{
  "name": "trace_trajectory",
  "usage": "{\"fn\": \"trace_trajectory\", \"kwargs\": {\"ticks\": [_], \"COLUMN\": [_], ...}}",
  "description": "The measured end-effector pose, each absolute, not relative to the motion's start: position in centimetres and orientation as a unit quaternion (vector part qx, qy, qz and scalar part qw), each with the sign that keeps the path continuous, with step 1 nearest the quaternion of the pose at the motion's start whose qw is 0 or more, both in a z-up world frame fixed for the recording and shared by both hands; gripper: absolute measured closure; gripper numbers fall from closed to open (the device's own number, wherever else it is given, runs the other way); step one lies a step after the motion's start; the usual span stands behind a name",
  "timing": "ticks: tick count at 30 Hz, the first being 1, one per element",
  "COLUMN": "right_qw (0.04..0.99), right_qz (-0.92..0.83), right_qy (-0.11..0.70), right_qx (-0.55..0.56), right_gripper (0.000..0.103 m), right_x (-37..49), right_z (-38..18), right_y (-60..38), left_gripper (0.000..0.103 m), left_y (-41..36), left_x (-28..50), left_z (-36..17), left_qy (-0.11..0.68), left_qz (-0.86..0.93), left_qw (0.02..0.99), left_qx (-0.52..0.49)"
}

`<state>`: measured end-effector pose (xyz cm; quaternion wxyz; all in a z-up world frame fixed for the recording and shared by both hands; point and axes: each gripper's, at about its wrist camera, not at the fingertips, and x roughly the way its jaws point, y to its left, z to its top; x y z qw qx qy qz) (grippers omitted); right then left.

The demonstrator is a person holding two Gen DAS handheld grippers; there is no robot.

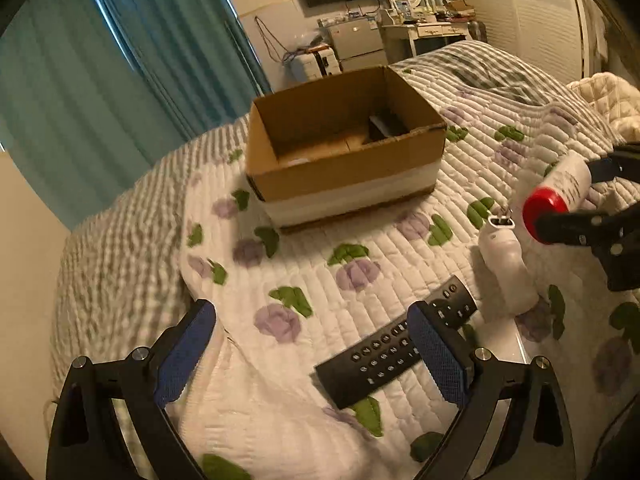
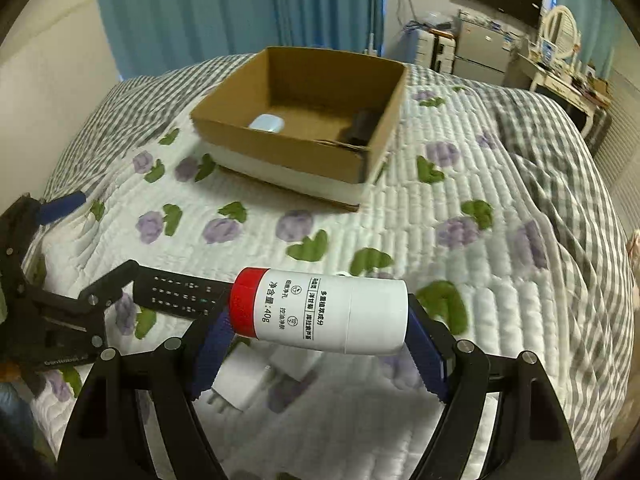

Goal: Organize rigid objects
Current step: 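Grasp the white-and-red bottle with the right tool, then grasp the black TV remote with left tool while right tool holds the bottle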

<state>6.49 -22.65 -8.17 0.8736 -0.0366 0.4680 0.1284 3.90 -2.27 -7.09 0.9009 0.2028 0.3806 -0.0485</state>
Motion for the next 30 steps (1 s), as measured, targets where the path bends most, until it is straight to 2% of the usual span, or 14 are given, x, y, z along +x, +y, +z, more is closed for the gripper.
{"fn": "trace_trajectory", "kwargs": {"ticks": [8, 11, 17, 21, 23, 28, 30], "right_qw": [0.867, 0.866, 0.864, 0.861, 0.859, 0.854, 0.852], "right_qz": [0.132, 0.14, 0.142, 0.141, 0.143, 0.145, 0.144], "right_qy": [0.48, 0.48, 0.483, 0.488, 0.491, 0.499, 0.503], "right_qx": [-0.01, -0.011, -0.017, -0.016, -0.016, -0.012, -0.009], "right_gripper": [0.024, 0.024, 0.024, 0.024, 0.024, 0.024, 0.024], "right_x": [6.3, 6.3, 6.1, 6.3, 6.5, 7.0, 7.2], "right_z": [-9.7, -9.7, -9.8, -10.1, -10.3, -10.8, -11.1], "right_y": [-23.9, -23.7, -23.6, -23.7, -23.7, -23.7, -23.8], "left_gripper": [0.005, 0.005, 0.006, 0.016, 0.026, 0.029, 0.033], "left_y": [0.5, -0.6, -5.1, -7.0, -7.1, -7.1, -7.1], "left_x": [2.3, 3.5, 5.7, 6.8, 7.6, 8.2, 8.1], "left_z": [-2.9, -4.0, -10.0, -13.3, -14.5, -17.2, -17.3], "left_qy": [0.351, 0.374, 0.429, 0.454, 0.473, 0.522, 0.523], "left_qz": [-0.026, -0.083, -0.191, -0.23, -0.225, -0.245, -0.248], "left_qw": [0.916, 0.902, 0.841, 0.808, 0.799, 0.763, 0.761], "left_qx": [0.194, 0.196, 0.269, 0.296, 0.296, 0.291, 0.293]}}
